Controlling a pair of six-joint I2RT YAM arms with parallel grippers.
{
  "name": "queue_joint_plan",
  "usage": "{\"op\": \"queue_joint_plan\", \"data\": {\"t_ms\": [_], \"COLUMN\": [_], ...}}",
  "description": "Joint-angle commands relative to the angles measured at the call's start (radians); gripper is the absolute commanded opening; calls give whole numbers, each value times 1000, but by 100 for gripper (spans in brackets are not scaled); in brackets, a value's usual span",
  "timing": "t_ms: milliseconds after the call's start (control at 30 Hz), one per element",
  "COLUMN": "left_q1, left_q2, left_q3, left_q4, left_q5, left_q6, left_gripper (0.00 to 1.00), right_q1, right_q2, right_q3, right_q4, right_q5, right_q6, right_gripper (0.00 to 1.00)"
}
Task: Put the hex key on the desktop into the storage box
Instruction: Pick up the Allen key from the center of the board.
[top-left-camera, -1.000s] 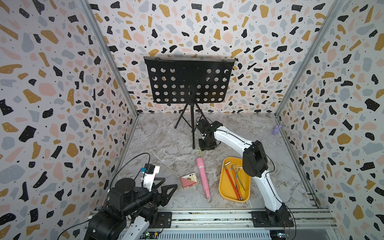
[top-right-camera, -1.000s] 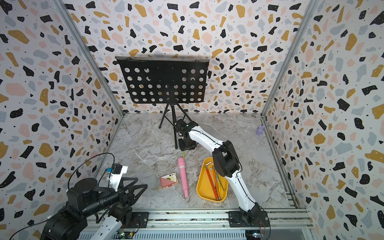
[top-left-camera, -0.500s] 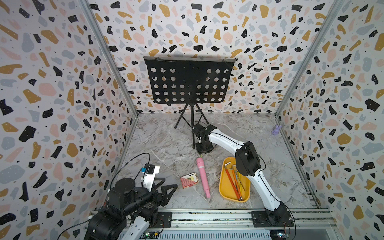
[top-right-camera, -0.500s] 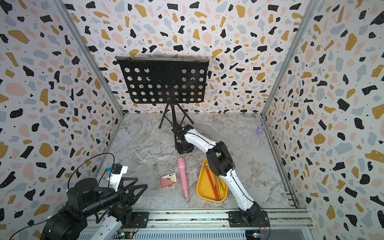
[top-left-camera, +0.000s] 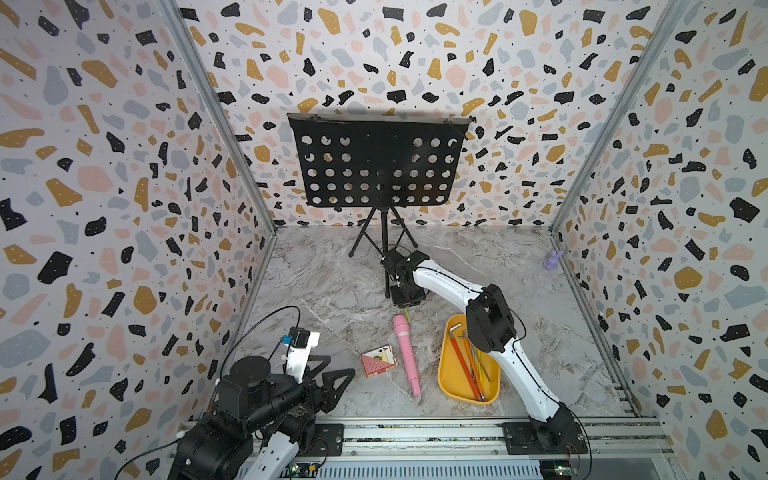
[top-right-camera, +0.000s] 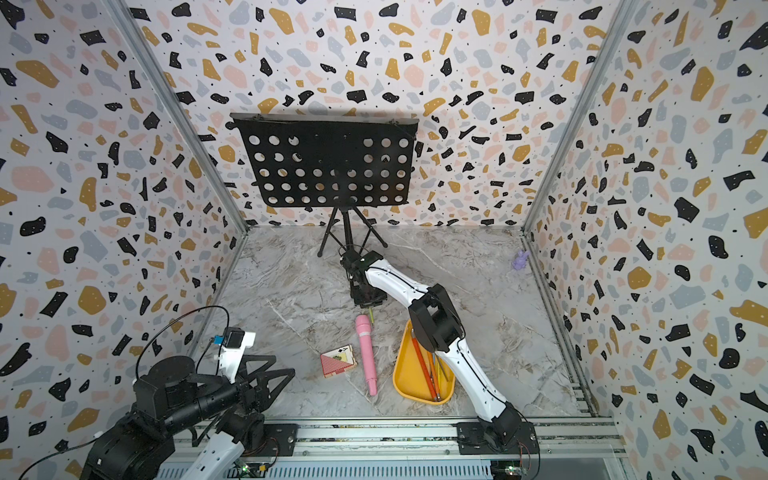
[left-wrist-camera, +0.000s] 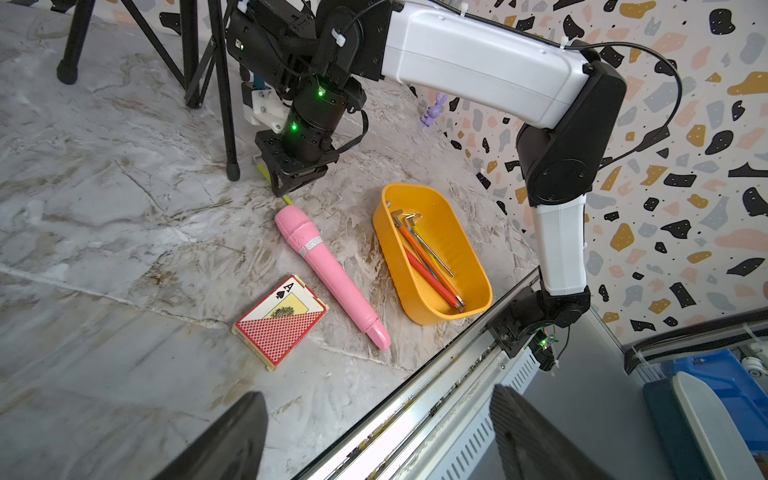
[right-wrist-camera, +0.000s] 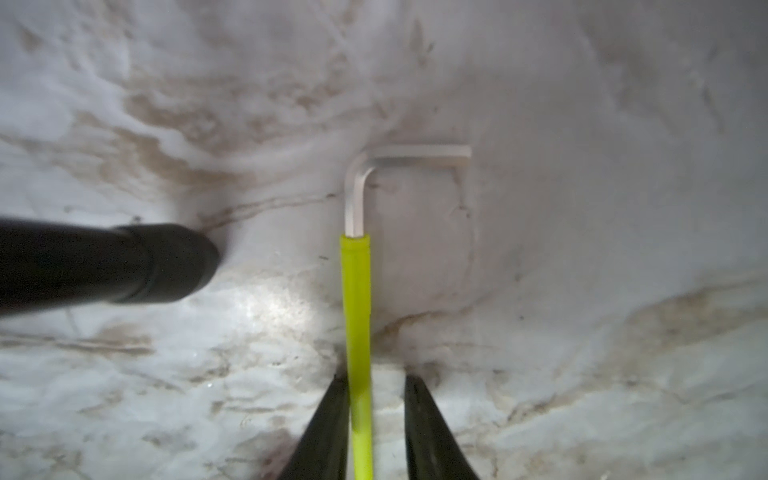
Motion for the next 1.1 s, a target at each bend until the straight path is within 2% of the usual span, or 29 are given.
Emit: {"op": "queue_joint_plan", "data": {"t_ms": [0,400,800,1067], "left_q1": [10,9,10,10], "left_q2": [8,12,9,9], "left_q3": [11,11,11,11], "left_q4": [30,31,31,30], "left_q5": [1,4,3,3], "left_q6": [-1,1,1,1], "left_gripper": [88,88,88,88], "right_q1": [-4,-37,-44,-45], "right_q2": [25,61,79,47], "right_q3": [16,36,40,44], "right_q4": [-77,-129,-133,-124], "right_q5": [46,10,20,33], "right_q6": [54,134,148,142], "right_gripper": [24,21,0,0]}}
